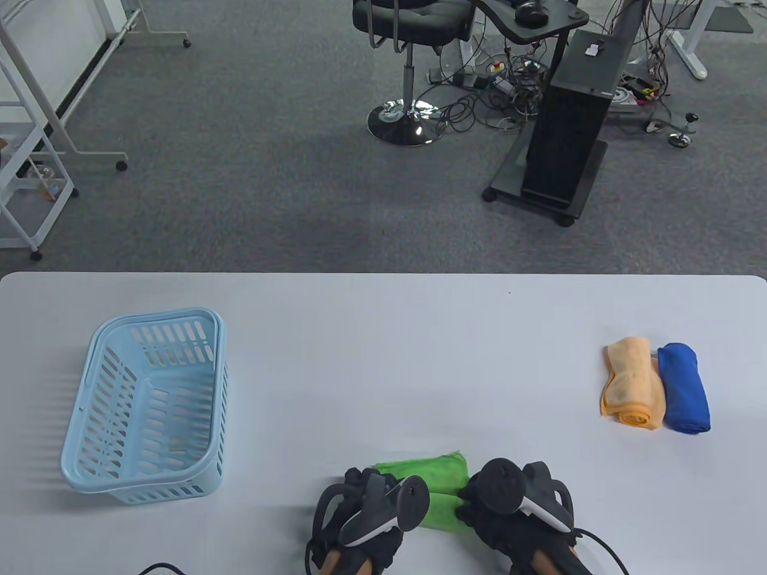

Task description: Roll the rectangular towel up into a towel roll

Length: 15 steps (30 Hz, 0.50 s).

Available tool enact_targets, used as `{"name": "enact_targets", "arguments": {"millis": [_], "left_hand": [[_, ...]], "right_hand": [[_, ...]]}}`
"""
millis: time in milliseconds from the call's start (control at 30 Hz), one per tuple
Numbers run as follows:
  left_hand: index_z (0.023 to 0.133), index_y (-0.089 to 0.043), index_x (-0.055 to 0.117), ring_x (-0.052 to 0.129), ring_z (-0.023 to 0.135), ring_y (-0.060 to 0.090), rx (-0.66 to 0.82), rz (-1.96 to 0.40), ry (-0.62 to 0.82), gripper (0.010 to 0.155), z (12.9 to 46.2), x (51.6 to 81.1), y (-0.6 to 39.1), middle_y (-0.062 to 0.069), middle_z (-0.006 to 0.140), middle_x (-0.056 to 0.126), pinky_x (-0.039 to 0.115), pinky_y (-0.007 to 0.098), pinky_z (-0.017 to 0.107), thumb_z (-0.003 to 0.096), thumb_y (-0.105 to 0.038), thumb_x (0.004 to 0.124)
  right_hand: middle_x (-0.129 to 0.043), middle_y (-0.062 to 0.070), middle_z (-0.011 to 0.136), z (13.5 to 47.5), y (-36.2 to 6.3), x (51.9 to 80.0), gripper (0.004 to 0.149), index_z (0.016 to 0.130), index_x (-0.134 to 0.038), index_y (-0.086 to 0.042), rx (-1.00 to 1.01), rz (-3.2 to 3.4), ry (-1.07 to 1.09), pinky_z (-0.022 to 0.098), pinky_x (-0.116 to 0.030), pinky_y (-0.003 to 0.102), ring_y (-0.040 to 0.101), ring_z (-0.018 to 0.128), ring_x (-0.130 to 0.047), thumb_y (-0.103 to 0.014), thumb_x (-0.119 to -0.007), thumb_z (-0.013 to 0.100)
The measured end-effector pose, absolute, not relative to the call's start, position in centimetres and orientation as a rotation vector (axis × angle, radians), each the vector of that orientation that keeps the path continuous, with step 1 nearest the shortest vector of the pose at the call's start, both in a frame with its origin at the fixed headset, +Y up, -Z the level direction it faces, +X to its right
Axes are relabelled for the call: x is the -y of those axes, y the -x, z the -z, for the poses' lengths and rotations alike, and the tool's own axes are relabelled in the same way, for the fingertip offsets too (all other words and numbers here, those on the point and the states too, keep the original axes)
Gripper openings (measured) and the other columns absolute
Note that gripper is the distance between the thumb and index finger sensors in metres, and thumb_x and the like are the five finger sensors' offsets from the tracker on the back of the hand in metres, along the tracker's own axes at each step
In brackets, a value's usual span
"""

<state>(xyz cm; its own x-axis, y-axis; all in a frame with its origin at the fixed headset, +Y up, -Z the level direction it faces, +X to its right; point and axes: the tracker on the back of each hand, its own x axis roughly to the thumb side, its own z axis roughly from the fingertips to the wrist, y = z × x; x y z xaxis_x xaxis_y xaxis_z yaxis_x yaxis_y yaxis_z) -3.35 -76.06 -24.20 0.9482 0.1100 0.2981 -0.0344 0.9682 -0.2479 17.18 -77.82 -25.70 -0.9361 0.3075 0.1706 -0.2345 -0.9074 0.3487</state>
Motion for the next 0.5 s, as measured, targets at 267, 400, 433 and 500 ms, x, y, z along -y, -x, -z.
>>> {"name": "enact_targets", "arguments": {"millis": [267, 400, 433, 500], "left_hand": [[0.088, -0.030, 0.086, 0.073, 0.092, 0.040, 0.275, -0.060, 0.214, 0.056, 24.3, 76.2, 3.2, 0.008, 0.082, 0.095, 0.050, 0.065, 0.069, 0.0382, -0.046, 0.066], [0.096, -0.035, 0.060, 0.050, 0.099, 0.041, 0.252, -0.064, 0.186, 0.060, 24.3, 76.3, 3.6, 0.010, 0.101, 0.056, 0.038, 0.066, 0.071, 0.0385, -0.049, 0.068], [0.093, -0.035, 0.061, 0.048, 0.099, 0.041, 0.248, -0.071, 0.175, 0.056, 24.3, 76.3, 3.6, 0.010, 0.101, 0.054, 0.036, 0.066, 0.071, 0.0387, -0.048, 0.070], [0.086, -0.032, 0.071, 0.053, 0.097, 0.040, 0.260, -0.054, 0.117, 0.049, 24.2, 76.1, 3.3, 0.009, 0.097, 0.060, 0.039, 0.066, 0.071, 0.0390, -0.044, 0.072]], "right_hand": [[-0.052, 0.007, 0.098, 25.5, -16.8, 76.5, 0.056, 0.084, -0.068, -0.022, -0.220, -2.761, -0.303, 0.070, -0.049, 0.060, 0.032, 0.095, -0.059, -0.036, -0.079, 0.031], [-0.067, 0.003, 0.092, 25.1, -16.0, 76.2, 0.047, 0.075, -0.081, -0.022, -0.081, -2.911, -0.428, 0.068, -0.054, 0.059, 0.029, 0.091, -0.068, -0.035, -0.077, 0.031], [-0.067, 0.003, 0.092, 25.1, -15.9, 76.3, 0.049, 0.077, -0.081, -0.021, -0.123, -2.910, -0.428, 0.068, -0.054, 0.059, 0.029, 0.091, -0.068, -0.039, -0.073, 0.032], [-0.068, 0.006, 0.093, 25.3, -16.0, 76.7, 0.058, 0.081, -0.081, -0.019, -0.194, -2.842, -0.402, 0.067, -0.055, 0.059, 0.032, 0.091, -0.068, -0.047, -0.070, 0.031]]}}
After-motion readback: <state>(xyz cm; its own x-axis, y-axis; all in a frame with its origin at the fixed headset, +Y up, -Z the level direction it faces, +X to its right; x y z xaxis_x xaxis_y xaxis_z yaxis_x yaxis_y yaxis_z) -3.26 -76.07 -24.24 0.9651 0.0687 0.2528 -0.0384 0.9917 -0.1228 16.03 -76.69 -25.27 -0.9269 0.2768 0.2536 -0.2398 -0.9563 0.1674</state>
